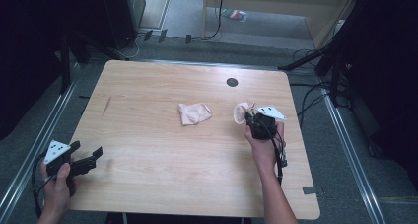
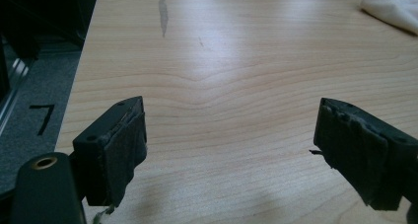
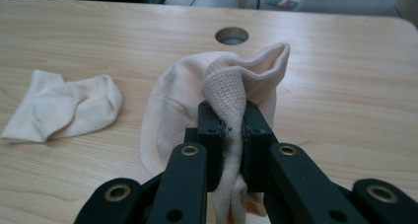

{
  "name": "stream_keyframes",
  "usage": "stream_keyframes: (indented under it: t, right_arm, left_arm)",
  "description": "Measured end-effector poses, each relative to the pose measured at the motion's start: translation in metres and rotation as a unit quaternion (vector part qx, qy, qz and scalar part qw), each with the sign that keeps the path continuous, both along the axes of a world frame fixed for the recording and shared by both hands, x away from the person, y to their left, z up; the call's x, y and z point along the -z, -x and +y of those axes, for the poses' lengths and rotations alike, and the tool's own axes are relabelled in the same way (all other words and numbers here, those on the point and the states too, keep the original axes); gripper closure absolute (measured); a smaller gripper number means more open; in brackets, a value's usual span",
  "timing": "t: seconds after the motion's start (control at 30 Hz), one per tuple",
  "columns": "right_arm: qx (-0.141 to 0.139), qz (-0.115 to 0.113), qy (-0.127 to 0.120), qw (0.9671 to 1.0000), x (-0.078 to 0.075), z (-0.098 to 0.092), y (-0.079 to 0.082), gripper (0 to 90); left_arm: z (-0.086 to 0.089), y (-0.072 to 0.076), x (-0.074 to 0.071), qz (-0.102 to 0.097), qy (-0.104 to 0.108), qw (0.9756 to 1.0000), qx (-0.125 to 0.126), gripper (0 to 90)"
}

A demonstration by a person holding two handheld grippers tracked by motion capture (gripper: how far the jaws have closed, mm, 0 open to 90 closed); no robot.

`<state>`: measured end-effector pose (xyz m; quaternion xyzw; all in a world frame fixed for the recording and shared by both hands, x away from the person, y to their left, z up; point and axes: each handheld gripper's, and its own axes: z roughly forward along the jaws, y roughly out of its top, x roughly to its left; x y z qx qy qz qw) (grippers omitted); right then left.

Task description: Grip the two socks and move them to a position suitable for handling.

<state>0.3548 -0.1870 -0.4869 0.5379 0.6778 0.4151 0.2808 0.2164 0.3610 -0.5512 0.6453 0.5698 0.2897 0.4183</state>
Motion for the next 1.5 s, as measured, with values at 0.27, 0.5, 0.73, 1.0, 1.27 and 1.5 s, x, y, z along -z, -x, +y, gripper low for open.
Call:
stream_keyframes:
  t: [0.27, 0.5, 0.73, 1.0, 1.27, 1.5]
  right_arm:
    - [-0.018, -0.006, -0.016, 0.9997, -0.015, 0.014, 0.024, 83.0]
    - [-0.037, 0.002, -0.016, 0.9992, -0.014, 0.029, 0.041, 83.0]
    - [-0.065, 0.007, -0.017, 0.9977, -0.007, 0.049, 0.061, 82.9]
    - [-0.084, 0.022, -0.027, 0.9959, 0.001, 0.066, 0.075, 82.8]
    - [-0.102, 0.042, -0.034, 0.9933, 0.012, 0.088, 0.089, 82.7]
    - [-0.118, 0.057, -0.023, 0.9911, 0.025, 0.111, 0.098, 82.7]
  left_arm:
    - [-0.001, 0.000, 0.000, 0.000, -0.004, 1.0000, 0.002, 13.6]
    - [-0.002, 0.000, 0.000, -0.001, -0.007, 1.0000, 0.001, 13.7]
    - [-0.001, 0.000, 0.000, 0.000, -0.004, 1.0000, -0.001, 13.6]
    - [-0.004, 0.000, 0.000, -0.003, -0.013, 0.9999, -0.002, 13.4]
    - [-0.006, 0.000, 0.000, -0.005, -0.024, 0.9997, 0.001, 12.7]
    - [-0.007, 0.000, 0.000, -0.007, -0.024, 0.9997, 0.001, 12.5]
